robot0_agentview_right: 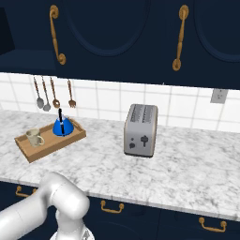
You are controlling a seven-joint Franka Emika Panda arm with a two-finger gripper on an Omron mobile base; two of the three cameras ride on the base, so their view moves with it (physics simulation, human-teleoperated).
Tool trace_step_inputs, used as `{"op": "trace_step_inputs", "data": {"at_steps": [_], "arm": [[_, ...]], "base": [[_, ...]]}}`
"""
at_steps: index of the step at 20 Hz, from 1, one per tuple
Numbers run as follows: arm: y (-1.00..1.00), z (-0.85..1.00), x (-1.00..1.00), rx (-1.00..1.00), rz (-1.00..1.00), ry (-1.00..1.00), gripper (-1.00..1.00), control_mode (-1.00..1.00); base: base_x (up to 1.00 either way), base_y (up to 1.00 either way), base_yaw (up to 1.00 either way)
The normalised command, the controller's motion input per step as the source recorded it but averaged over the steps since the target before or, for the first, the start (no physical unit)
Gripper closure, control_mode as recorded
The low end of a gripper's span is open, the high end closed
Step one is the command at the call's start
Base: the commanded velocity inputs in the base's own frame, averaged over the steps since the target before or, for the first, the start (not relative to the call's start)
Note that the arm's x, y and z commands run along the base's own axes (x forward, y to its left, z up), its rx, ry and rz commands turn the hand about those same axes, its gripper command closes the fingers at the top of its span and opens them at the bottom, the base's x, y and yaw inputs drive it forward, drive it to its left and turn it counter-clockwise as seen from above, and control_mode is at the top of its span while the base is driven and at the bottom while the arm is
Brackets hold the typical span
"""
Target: Pick the kettle from the counter and place it on the tray. Then pick the mug from the cabinet and place it on the tray. Then close the cabinet doors.
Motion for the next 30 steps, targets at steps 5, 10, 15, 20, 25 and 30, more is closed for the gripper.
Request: {"op": "trace_step_inputs", "data": {"at_steps": [5, 10, 15, 20, 25, 30], "arm": [[0.01, 0.51, -0.13, 0.0, -0.27, 0.09, -1.0, -1.0], [-0.15, 0.39, -0.06, 0.0, -0.27, 0.13, -1.0, -1.0], [-0.57, 0.24, 0.0, 0.03, -0.22, 0.13, -1.0, -1.0], [-0.78, 0.17, 0.03, 0.05, -0.14, 0.09, -1.0, -1.0], [-0.76, 0.14, 0.27, 0.04, -0.05, 0.11, -1.0, -1.0], [-0.77, 0.12, 0.38, 0.03, 0.0, 0.09, -1.0, -1.0]], "base": [[0.0, 0.0, 0.0], [0.0, 0.0, 0.0], [0.0, 0.0, 0.0], [0.0, 0.0, 0.0], [0.0, 0.0, 0.0], [0.0, 0.0, 0.0]]}}
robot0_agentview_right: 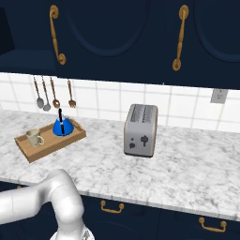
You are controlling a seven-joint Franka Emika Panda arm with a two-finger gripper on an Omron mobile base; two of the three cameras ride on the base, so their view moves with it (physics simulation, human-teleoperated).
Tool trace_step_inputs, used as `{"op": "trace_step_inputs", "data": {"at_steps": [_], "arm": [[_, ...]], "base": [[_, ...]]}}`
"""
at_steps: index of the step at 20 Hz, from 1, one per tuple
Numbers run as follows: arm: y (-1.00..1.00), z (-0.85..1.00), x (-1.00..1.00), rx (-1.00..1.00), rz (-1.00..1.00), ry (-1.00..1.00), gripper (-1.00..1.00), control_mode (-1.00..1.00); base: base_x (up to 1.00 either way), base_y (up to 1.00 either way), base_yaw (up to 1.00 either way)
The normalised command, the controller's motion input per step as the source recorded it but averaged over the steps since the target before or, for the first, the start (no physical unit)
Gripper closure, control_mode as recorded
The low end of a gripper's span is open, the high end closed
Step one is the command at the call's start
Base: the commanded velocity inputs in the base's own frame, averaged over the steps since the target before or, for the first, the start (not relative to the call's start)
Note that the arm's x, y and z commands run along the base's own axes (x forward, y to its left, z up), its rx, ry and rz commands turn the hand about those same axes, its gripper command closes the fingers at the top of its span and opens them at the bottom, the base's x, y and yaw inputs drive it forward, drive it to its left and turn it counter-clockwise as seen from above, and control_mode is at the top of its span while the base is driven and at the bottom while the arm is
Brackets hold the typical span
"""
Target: Pick the kettle from the counter and place it on the tray. Then pick the mug from the cabinet and place it on the tray. Then close the cabinet doors.
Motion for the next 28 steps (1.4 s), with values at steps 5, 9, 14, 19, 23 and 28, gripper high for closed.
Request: {"op": "trace_step_inputs", "data": {"at_steps": [5, 9, 14, 19, 23, 28], "arm": [[-0.79, 0.14, 0.47, 0.04, 0.0, 0.02, -1.0, -1.0], [-0.79, 0.14, 0.5, 0.05, 0.0, 0.02, -1.0, -1.0], [-0.7, 0.1, 0.58, 0.05, 0.0, 0.05, -1.0, -1.0], [-0.55, 0.08, 0.65, 0.05, 0.01, 0.04, -1.0, -1.0], [-0.53, 0.07, 0.69, 0.05, 0.04, 0.03, -1.0, -1.0], [-0.43, 0.07, 0.72, 0.05, 0.08, 0.01, -1.0, -1.0]], "base": [[0.0, 0.0, 0.0], [0.0, 0.0, 0.0], [0.0, 0.0, 0.0], [0.0, 0.0, 0.0], [0.0, 0.0, 0.0], [0.0, 0.0, 0.0]]}}
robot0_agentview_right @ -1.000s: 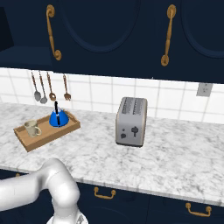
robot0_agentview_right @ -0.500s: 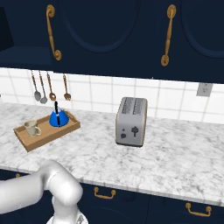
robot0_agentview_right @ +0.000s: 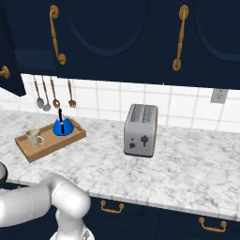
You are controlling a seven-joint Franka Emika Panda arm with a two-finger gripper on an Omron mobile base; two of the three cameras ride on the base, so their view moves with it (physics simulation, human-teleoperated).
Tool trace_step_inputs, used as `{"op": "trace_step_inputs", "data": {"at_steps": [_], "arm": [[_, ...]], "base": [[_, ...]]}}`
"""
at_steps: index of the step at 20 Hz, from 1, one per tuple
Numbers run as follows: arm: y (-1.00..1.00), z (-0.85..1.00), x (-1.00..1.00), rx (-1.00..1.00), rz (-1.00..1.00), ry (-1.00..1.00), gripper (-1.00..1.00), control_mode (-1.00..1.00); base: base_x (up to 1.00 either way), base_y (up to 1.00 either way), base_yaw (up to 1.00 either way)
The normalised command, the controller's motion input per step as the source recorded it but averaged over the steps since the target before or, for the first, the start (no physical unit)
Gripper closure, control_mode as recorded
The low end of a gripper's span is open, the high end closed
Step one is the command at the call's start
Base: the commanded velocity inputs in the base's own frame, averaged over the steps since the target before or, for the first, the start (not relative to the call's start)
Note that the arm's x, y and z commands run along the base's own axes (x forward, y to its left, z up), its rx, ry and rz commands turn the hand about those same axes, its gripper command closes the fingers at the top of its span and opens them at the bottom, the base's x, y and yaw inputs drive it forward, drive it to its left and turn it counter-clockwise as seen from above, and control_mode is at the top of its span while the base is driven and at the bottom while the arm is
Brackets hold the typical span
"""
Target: Pick the kettle from the counter and place it on the tray. Then pick the mug from the cabinet and place it on the tray. Then close the cabinet doors.
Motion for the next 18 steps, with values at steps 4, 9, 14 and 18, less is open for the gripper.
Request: {"op": "trace_step_inputs", "data": {"at_steps": [4, 9, 14, 18], "arm": [[-0.33, 0.05, 0.79, 0.05, 0.12, 0.0, -1.0, -1.0], [-0.32, 0.01, 0.83, 0.06, 0.13, 0.01, -1.0, -1.0], [-0.24, 0.0, 0.9, 0.08, 0.14, 0.03, -1.0, -1.0], [-0.19, 0.0, 0.91, 0.08, 0.15, 0.04, -1.0, -1.0]], "base": [[0.0, 0.0, 0.0], [0.0, 0.0, 0.0], [0.0, 0.0, 0.0], [0.0, 0.0, 0.0]]}}
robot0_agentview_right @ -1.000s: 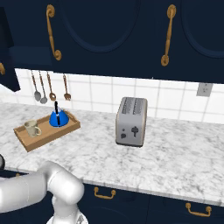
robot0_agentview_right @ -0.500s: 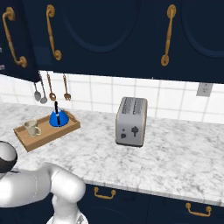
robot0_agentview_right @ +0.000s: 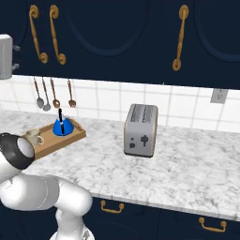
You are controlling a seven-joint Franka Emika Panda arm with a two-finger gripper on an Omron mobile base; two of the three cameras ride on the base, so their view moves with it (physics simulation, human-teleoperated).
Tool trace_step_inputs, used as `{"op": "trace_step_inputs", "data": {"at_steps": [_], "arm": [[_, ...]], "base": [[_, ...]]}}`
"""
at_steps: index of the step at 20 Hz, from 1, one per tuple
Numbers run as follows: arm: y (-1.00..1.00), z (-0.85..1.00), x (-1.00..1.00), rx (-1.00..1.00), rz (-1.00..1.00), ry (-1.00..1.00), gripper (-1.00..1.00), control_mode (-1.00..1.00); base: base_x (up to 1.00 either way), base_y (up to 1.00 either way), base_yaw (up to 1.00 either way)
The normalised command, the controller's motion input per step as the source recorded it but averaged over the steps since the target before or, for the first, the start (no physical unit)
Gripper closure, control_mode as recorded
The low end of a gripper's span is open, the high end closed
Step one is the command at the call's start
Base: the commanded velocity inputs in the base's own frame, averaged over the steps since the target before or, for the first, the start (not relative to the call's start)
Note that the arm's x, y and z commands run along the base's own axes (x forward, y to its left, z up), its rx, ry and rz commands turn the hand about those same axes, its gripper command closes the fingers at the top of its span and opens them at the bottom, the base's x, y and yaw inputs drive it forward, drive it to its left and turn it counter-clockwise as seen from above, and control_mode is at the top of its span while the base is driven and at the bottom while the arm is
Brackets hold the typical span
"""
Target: Pick the kettle from the counter and place it on the tray. Then pick the mug from the cabinet and place it on the tray. Then close the cabinet doors.
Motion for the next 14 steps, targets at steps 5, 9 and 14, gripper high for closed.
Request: {"op": "trace_step_inputs", "data": {"at_steps": [5, 9, 14], "arm": [[-0.14, 0.0, 0.84, 0.08, 0.14, 0.05, -1.0, -1.0], [-0.07, -0.16, 0.57, 0.05, 0.11, 0.04, -1.0, -1.0], [-0.09, -0.26, 0.44, 0.03, 0.12, 0.03, -1.0, -1.0]], "base": [[0.0, 0.0, 0.0], [0.0, 0.0, 0.0], [0.0, 0.0, 0.0]]}}
